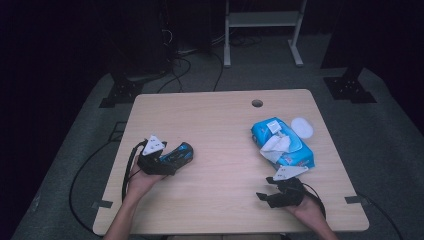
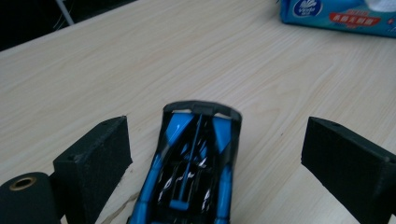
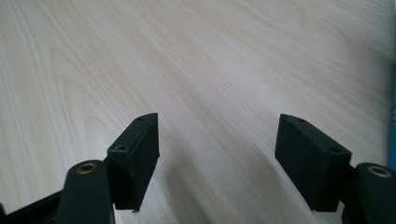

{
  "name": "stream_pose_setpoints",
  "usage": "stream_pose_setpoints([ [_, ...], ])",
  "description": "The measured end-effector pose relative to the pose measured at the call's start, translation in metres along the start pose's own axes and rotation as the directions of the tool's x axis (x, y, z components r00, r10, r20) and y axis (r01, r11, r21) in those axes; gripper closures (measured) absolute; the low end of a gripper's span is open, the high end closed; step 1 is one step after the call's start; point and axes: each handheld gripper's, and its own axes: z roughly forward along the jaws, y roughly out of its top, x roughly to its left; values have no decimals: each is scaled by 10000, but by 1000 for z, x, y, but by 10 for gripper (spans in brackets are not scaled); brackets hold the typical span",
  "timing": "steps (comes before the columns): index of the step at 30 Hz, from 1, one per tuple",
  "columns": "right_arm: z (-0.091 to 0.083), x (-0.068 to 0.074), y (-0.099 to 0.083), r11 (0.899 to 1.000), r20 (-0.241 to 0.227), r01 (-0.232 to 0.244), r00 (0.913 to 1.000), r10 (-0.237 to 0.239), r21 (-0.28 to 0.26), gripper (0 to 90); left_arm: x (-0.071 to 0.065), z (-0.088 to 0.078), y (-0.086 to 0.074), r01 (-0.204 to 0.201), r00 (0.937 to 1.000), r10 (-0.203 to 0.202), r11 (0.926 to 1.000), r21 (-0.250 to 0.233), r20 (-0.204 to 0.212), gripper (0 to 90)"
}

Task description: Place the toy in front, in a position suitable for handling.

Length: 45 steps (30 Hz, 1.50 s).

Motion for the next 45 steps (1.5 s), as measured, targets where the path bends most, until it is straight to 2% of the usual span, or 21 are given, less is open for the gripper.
stream_pose_setpoints([
  [3,1,1,0,10000,-75,39,10000,-38,89,296,4,-2,-3,-211,9997,214,9995,247,-115,77],
  [5,1,2,0,9999,-98,53,9999,-52,85,297,5,-2,-4,-216,9997,219,9994,277,-116,77],
  [7,2,2,0,9999,-131,72,9999,-70,83,297,9,-2,-6,-161,9998,163,9993,339,-71,77],
  [10,3,1,0,9999,-123,103,9999,-101,133,297,17,1,-12,160,9998,-164,9987,488,64,77],
  [18,3,2,0,9998,-110,110,9999,-108,152,297,24,9,-19,352,9993,-363,9967,736,132,77],
  [22,3,3,1,9998,-112,116,9999,-114,143,297,26,14,-18,218,9994,-246,9941,1062,251,78],
  [29,3,5,3,9999,-203,115,9997,-115,-17,296,22,15,-12,-285,9985,237,9947,990,488,79],
  [30,2,5,4,9999,-201,118,9997,-119,-45,297,25,19,-12,-459,9951,347,9915,1215,928,82],
  [31,2,5,4,9999,-201,118,9997,-119,-45,297,25,19,-12,-459,9951,347,9915,1215,928,82],
  [32,1,6,4,9999,-232,133,9996,-136,-108,297,26,24,-10,-634,9922,450,9850,1606,1161,81],
  [34,1,6,4,9999,-264,120,9996,-123,-101,297,26,28,-8,-922,9867,656,9793,1803,1484,81],
  [36,1,6,4,9998,-299,157,9994,-160,-105,296,28,31,-6,-1157,9830,814,9706,2113,1645,81],
  [39,0,6,4,9997,-314,185,9993,-190,-156,296,30,34,-6,-1182,9823,830,9700,2123,1677,81],
  [40,0,6,4,9997,-328,170,9993,-175,-161,297,35,35,-7,-887,9832,545,9768,1951,1744,81],
  [41,0,6,4,9997,-328,170,9993,-175,-161,297,35,35,-7,-887,9832,545,9768,1951,1744,81],
  [42,0,6,4,9997,-331,175,9993,-181,-184,297,38,38,-8,-951,9801,475,9646,2459,1927,81],
  [43,0,6,4,9997,-347,176,9992,-182,-189,296,38,40,-8,-1064,9790,539,9577,2673,1968,81],
  [44,0,6,5,9997,-349,177,9992,-184,-190,296,39,41,-8,-1162,9775,589,9519,2835,2027,81],
  [45,0,6,5,9997,-349,177,9992,-184,-190,296,39,41,-8,-1162,9775,589,9519,2835,2027,82],
])
